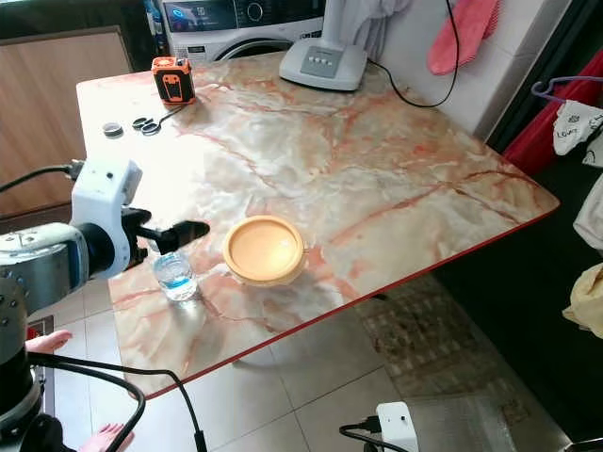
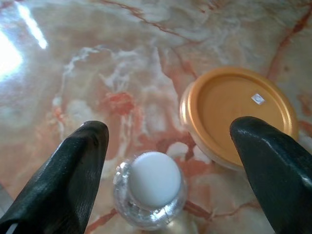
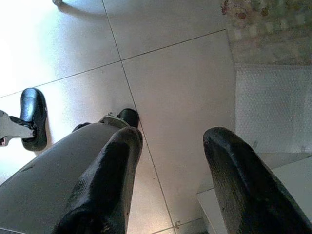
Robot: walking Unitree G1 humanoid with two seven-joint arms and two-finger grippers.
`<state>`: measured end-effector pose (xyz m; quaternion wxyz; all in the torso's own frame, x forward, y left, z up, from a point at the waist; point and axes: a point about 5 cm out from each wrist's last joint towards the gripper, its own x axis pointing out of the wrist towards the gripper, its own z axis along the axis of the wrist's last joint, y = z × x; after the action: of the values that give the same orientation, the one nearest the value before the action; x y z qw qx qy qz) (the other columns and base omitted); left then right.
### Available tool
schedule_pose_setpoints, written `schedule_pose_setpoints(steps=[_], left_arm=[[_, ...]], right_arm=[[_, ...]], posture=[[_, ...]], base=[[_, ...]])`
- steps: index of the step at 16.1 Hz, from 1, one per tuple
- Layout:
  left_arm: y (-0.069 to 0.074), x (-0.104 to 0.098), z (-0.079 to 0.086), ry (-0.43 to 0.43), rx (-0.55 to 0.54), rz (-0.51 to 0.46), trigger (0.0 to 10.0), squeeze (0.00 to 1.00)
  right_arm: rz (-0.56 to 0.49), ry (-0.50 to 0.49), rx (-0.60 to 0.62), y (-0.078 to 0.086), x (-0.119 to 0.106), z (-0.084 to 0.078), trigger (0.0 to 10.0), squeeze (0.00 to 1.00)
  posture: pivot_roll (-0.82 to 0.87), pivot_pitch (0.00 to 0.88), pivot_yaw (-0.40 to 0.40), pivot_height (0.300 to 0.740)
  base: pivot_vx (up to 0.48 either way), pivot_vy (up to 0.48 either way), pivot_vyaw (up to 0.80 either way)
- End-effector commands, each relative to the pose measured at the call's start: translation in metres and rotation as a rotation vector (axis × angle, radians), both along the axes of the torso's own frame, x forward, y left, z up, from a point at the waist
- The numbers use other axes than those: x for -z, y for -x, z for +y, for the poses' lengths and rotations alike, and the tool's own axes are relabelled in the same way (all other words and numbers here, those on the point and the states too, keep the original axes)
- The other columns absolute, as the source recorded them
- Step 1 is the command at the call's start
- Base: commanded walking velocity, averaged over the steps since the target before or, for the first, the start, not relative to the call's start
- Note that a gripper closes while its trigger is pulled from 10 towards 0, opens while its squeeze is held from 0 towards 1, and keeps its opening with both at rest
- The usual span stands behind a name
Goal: Restocking fridge
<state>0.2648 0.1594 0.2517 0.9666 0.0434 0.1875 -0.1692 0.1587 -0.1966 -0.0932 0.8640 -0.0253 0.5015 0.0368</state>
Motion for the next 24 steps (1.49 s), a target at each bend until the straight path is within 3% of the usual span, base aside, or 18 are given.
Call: schedule_pose_setpoints(steps=[1,9,14,17,18,19,20,24], left_arm=[[0.002,0.004,-0.001,-0.011,0.018,0.025,10.0,0.00],[0.003,0.011,0.007,-0.101,-0.022,0.046,10.0,0.00],[0.002,0.010,0.006,-0.096,-0.020,0.037,9.8,0.00],[0.001,0.014,0.006,-0.092,-0.021,0.045,3.3,0.00],[0.001,0.015,0.007,-0.090,-0.025,0.048,3.5,0.00],[0.001,0.015,0.007,-0.084,-0.025,0.051,6.4,0.00],[0.001,0.015,0.006,-0.078,-0.021,0.055,10.0,0.00],[0.001,0.014,0.006,-0.078,-0.013,0.052,10.0,0.00]], right_arm=[[0.020,0.007,0.004,0.005,0.002,-0.004,10.0,0.00],[0.024,0.007,-0.002,0.005,0.002,-0.005,10.0,0.00],[0.026,0.008,-0.004,0.005,0.002,-0.005,10.0,0.00],[0.026,0.008,-0.004,0.005,0.002,-0.005,10.0,0.00],[0.027,0.007,-0.004,0.006,0.002,-0.005,10.0,0.00],[0.027,0.006,-0.005,0.006,0.002,-0.005,10.0,0.00],[0.029,0.006,-0.006,0.006,0.002,-0.005,10.0,0.00],[0.030,0.006,-0.007,0.006,0.002,-0.005,10.0,0.00]], posture=[[0.11,0.108,-0.084,0.740],[0.11,0.109,-0.090,0.740],[0.11,0.110,-0.091,0.740],[0.11,0.109,-0.093,0.740],[0.11,0.109,-0.093,0.740],[0.11,0.109,-0.093,0.740],[0.11,0.109,-0.093,0.740],[0.11,0.109,-0.093,0.740]], base=[[0.000,0.000,0.00],[0.000,0.000,0.00],[0.000,0.000,0.00],[0.000,0.000,0.00],[0.000,0.000,0.00],[0.000,0.000,0.00],[0.000,0.000,0.00],[0.000,0.000,0.00]])
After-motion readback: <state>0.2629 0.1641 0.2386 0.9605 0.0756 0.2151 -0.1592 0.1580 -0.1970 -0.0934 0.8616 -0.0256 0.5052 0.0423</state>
